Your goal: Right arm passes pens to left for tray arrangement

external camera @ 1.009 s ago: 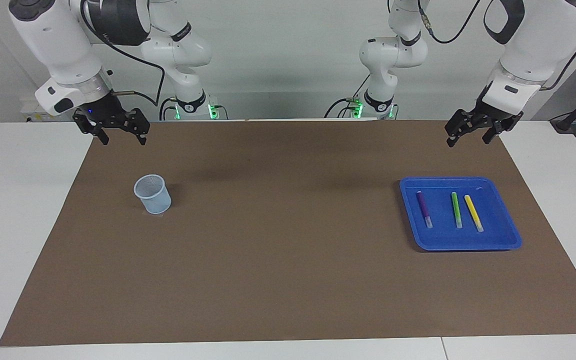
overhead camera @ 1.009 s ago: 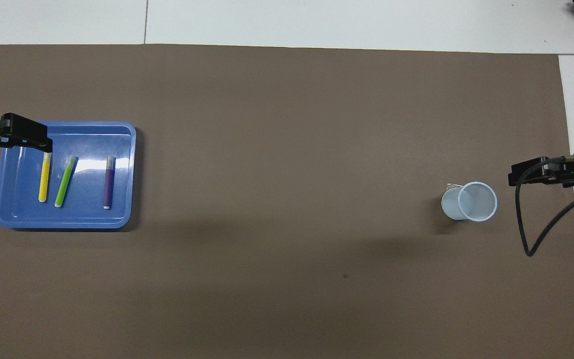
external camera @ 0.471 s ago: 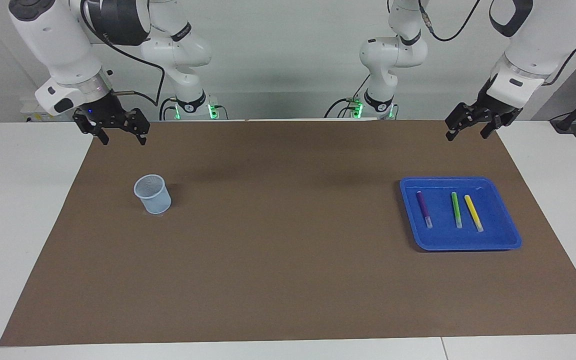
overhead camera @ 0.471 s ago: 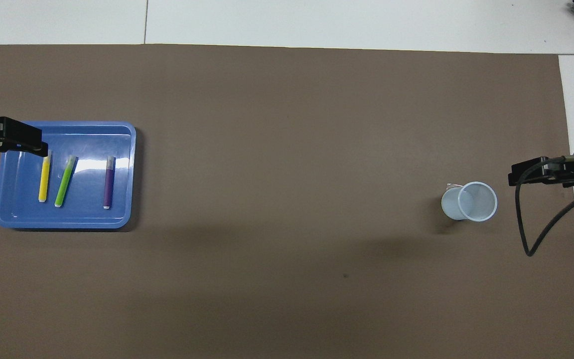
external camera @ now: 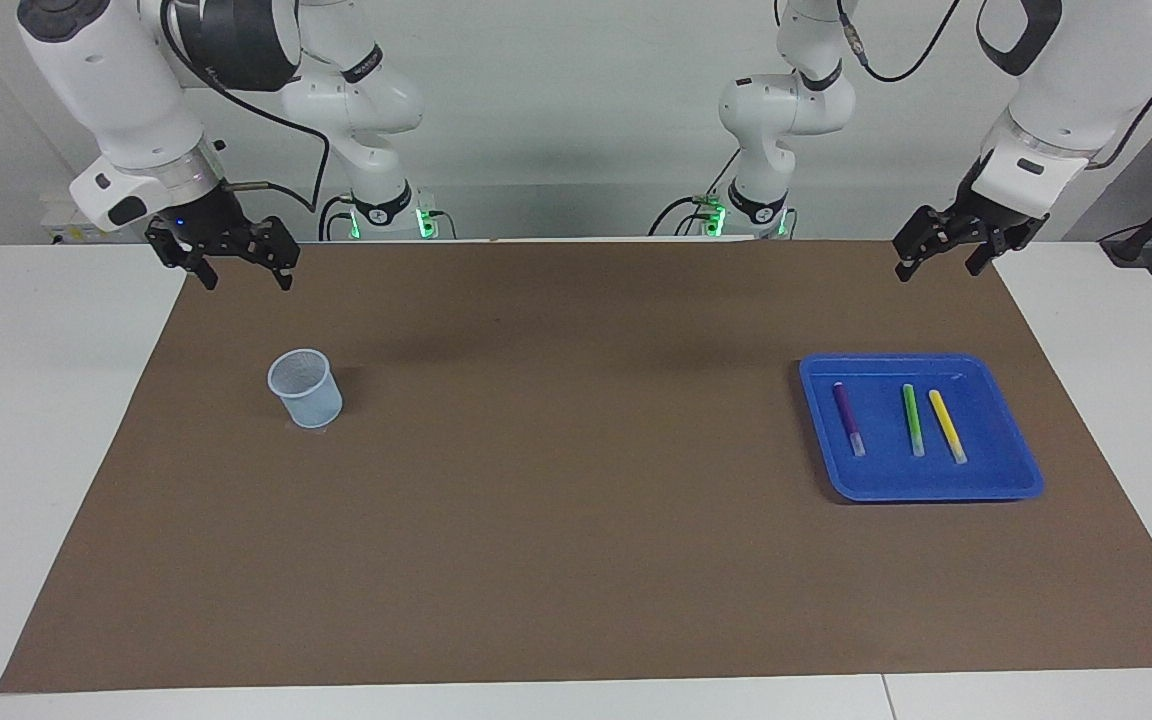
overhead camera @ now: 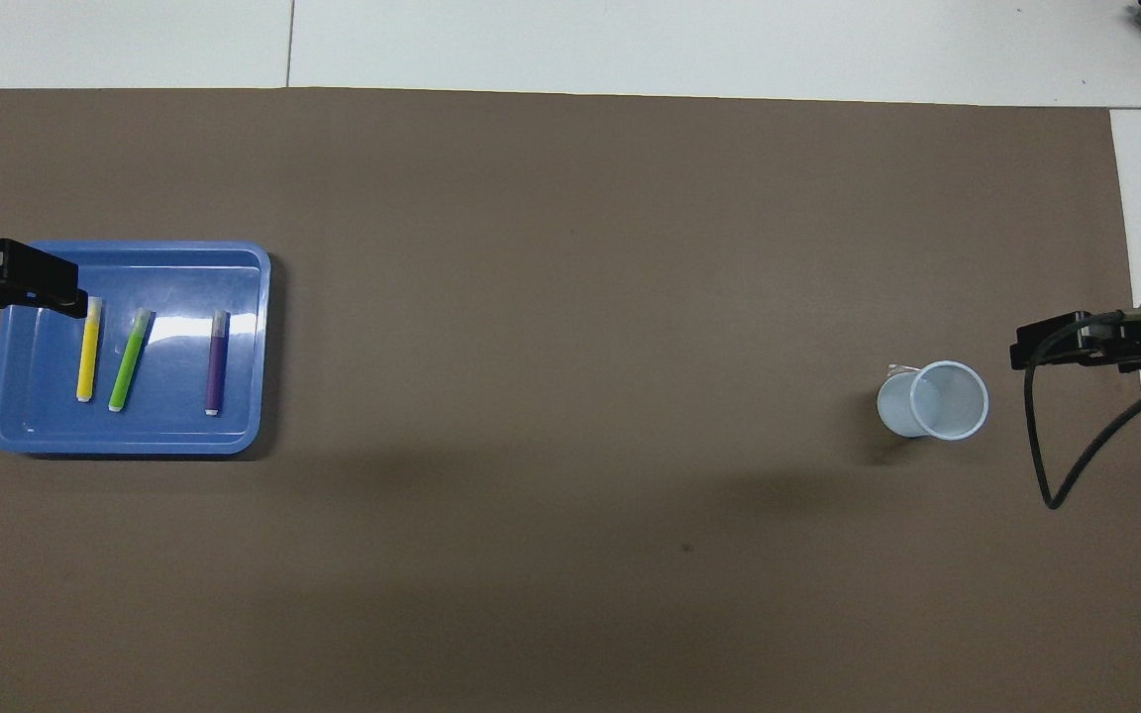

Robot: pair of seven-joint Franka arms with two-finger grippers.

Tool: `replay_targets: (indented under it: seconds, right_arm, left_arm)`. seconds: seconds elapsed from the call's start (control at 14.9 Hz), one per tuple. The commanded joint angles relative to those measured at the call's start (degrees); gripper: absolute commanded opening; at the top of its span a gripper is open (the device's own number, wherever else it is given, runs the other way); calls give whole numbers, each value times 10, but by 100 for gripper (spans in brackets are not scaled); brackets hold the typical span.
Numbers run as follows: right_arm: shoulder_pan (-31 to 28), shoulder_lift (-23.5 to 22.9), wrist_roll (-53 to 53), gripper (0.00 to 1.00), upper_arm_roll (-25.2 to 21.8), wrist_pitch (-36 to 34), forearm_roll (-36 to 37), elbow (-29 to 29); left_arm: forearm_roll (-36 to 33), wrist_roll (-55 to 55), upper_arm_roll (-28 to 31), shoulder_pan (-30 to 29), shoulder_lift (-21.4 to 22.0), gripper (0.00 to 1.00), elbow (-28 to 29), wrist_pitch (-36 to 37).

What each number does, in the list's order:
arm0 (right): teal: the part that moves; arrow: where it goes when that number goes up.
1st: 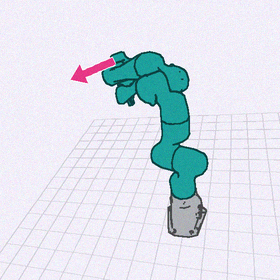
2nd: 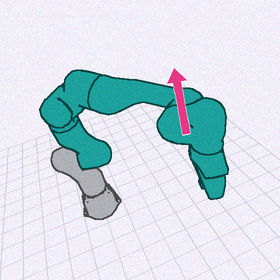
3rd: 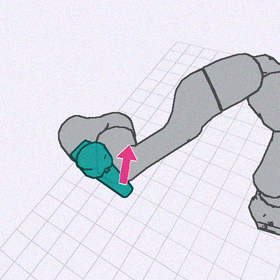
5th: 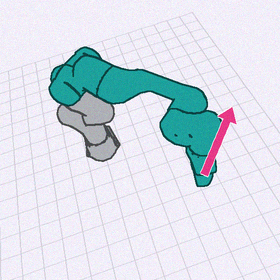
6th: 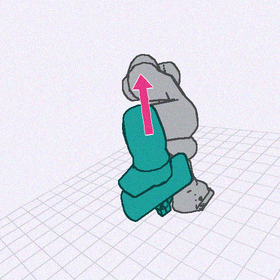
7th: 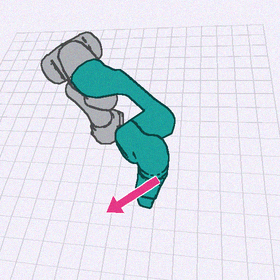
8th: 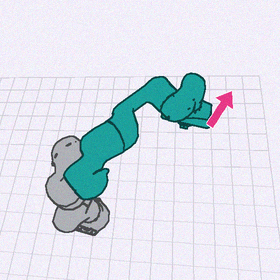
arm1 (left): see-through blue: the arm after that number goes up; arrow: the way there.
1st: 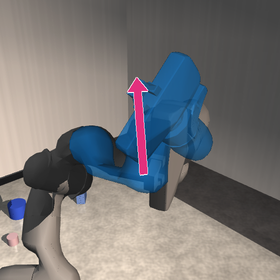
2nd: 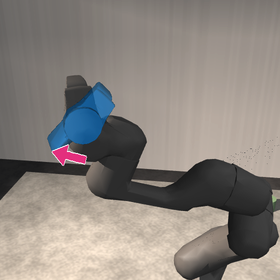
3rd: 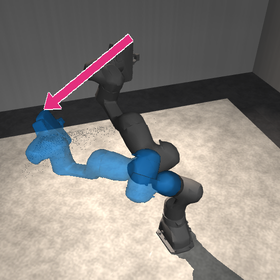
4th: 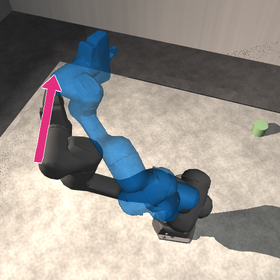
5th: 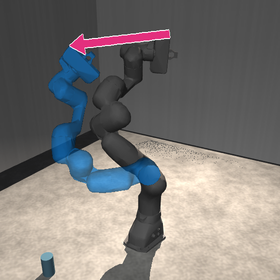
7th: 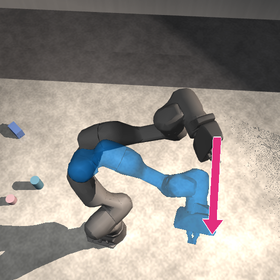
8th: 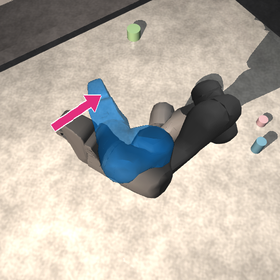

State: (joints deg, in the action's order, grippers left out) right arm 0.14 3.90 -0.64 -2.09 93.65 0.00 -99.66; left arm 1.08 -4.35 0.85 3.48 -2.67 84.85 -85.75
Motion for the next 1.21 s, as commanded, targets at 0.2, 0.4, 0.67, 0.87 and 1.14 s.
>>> replay_targets:
  seconds: [0.2,0.4,0.67,0.87,1.14]
  right_arm:
    - [-2,7,7,100,0,11,4,-7]
    - [-1,7,7,100,0,11,4,-7]
    - [-1,7,7,100,0,11,4,-7]
    - [-1,7,7,100,0,11,4,-7]
    - [-2,7,7,100,0,11,4,-7]
  left_arm:
    - [-7,9,-8,-8,21,100,26,-12]
    - [-7,9,-8,-8,22,100,25,-9]
    - [-7,9,-9,-8,31,100,42,-11]
    - [-7,9,-8,-7,32,100,44,-8]
    - [-6,7,-4,-1,37,100,45,-2]
